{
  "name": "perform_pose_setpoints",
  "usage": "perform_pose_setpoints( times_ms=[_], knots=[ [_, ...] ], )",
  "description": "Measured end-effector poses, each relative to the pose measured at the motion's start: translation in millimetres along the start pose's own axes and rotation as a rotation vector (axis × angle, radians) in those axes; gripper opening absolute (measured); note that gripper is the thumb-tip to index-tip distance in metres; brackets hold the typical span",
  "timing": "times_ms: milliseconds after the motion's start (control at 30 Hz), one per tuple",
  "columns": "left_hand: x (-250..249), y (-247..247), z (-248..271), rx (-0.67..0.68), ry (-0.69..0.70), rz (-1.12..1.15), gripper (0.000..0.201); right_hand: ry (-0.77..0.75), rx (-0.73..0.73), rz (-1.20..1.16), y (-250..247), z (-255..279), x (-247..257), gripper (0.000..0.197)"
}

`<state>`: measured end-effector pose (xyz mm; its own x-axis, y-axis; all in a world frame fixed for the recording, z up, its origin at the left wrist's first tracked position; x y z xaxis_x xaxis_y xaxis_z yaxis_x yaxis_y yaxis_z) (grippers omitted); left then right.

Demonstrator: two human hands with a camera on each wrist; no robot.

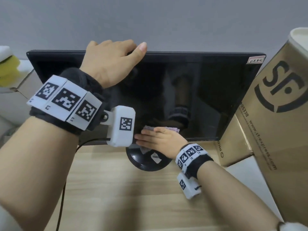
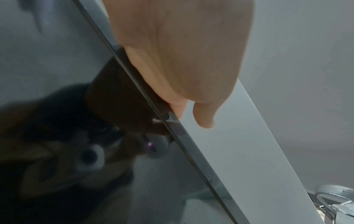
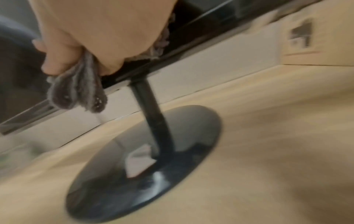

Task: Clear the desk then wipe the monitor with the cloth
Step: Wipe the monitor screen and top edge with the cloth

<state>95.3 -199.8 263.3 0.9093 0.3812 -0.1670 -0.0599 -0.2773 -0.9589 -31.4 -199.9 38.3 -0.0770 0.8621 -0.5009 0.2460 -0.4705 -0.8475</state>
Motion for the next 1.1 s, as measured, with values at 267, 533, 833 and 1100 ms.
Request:
perform_pose_setpoints(
  times_ms=[267, 533, 833, 1100],
  knots=[
    [-0.7, -2.7, 2.4, -0.013, -0.002, -0.001, 0.061, 0.631, -0.250, 0.056, -31.0, 81.9, -119.2, 0.100],
    [-2.0, -4.1, 6.2, -0.015, 0.004, 0.017, 0.059, 1.042, -0.787, -0.303, -148.1, 106.3, -245.0, 0.060],
    [-5.6, -5.0, 3.4, -0.030, 0.020, 0.000, 0.047, 1.152, -0.787, -0.324, -110.6, 127.3, -207.8, 0.044],
    [-5.6, -5.3, -1.6, -0.066, 0.023, -0.066, 0.041, 1.330, -0.515, -0.536, -7.3, 164.4, -111.8, 0.053]
  ],
)
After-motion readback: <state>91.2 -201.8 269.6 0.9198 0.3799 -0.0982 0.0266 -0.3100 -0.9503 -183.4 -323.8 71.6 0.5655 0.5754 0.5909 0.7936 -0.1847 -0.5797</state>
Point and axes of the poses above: each hand's wrist, its own z-axis away from the middle knuckle, its own y-axis out of the palm, x = y × z, the point moved 9 cm from there along -z, towards the middle knuckle, and after that the axes turned 6 degrees about y, right-handed, at the moved point
